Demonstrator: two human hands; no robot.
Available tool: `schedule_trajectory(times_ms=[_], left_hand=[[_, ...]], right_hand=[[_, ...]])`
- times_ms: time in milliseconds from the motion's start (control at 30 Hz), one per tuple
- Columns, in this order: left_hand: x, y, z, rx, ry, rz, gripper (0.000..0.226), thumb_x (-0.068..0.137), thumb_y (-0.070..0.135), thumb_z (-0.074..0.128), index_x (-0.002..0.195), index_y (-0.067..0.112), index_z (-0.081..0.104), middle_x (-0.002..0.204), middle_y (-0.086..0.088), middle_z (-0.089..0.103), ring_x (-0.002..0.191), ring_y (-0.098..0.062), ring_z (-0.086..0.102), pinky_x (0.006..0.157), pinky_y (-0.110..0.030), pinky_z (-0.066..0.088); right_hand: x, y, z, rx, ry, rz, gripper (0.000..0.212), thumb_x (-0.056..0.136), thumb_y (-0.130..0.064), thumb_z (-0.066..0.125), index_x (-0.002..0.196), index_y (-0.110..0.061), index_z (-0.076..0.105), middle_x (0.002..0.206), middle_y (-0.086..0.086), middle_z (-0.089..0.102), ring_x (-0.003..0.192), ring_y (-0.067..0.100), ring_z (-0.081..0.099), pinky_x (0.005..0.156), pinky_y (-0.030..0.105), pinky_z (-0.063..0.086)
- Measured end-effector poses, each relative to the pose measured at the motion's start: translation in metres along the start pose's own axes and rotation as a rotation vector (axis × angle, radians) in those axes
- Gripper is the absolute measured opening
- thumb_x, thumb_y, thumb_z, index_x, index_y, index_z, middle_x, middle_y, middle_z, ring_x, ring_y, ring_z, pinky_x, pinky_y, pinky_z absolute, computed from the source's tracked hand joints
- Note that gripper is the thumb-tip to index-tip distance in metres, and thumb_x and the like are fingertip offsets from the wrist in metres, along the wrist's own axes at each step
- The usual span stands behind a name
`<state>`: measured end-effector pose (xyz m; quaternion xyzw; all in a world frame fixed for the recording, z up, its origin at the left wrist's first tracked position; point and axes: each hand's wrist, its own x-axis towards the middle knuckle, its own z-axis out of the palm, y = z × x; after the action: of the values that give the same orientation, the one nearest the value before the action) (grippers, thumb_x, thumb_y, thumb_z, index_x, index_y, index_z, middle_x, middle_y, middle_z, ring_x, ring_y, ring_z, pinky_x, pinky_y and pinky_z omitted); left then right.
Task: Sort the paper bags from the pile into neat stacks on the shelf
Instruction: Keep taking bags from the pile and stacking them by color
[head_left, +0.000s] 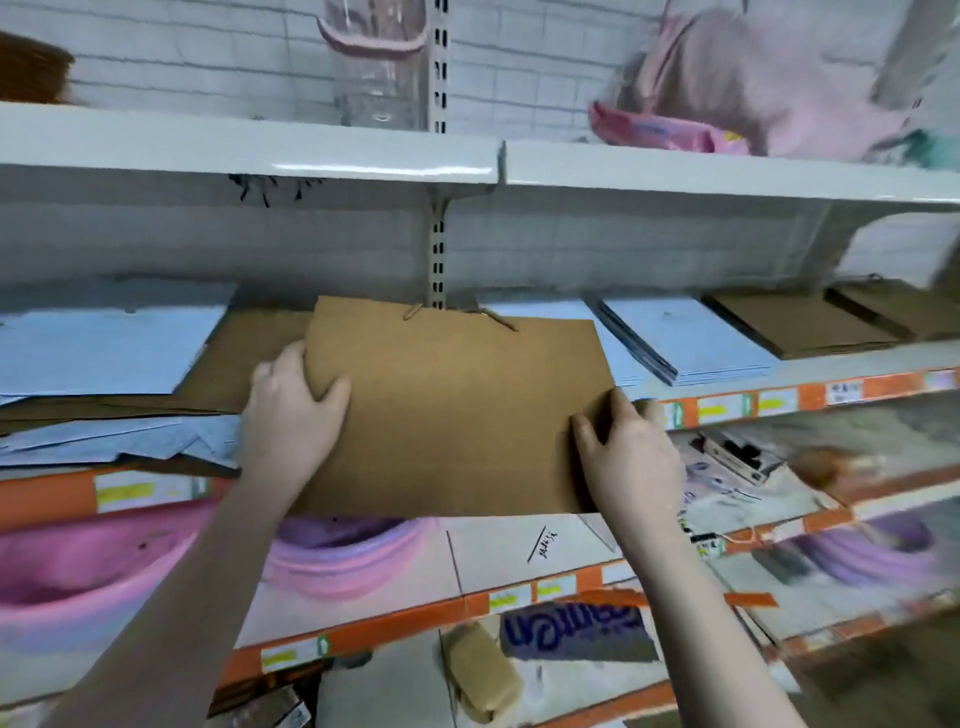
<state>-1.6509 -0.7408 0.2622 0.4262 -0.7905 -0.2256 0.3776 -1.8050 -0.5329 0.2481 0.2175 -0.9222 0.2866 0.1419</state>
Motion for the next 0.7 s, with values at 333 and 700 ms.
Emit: schedule_trajectory(times_ms=[333, 700], left_hand=[[-0.013, 0.122, 0.128, -0.047, -0.094, 0.014, 0.054, 0.088, 0.032, 0.059, 0.136, 0.014, 0.043, 0.132, -0.019, 0.047, 0.122, -0.035, 0.043, 0.097, -0.039, 0.035], [0.013, 0.257, 0.307, -0.121, -0.220, -0.027, 0.051, 0.083, 0.038, 0.062, 0.124, 0.009, 0.051, 0.122, -0.019, 0.052, 0.110, -0.038, 0.050, 0.093, -0.045, 0.041]], right_hand=[[0.080, 0.134, -0.016, 0.026, 0.048, 0.073, 0.035, 0.090, -0.033, 0.054, 0.109, -0.004, 0.053, 0.115, 0.018, 0.049, 0.102, 0.038, 0.050, 0.083, 0.041, 0.043], [0.248, 0.277, -0.035, -0.099, 0.037, 0.102, 0.039, 0.091, -0.037, 0.052, 0.119, -0.010, 0.055, 0.120, 0.017, 0.050, 0.111, 0.037, 0.048, 0.092, 0.039, 0.040]])
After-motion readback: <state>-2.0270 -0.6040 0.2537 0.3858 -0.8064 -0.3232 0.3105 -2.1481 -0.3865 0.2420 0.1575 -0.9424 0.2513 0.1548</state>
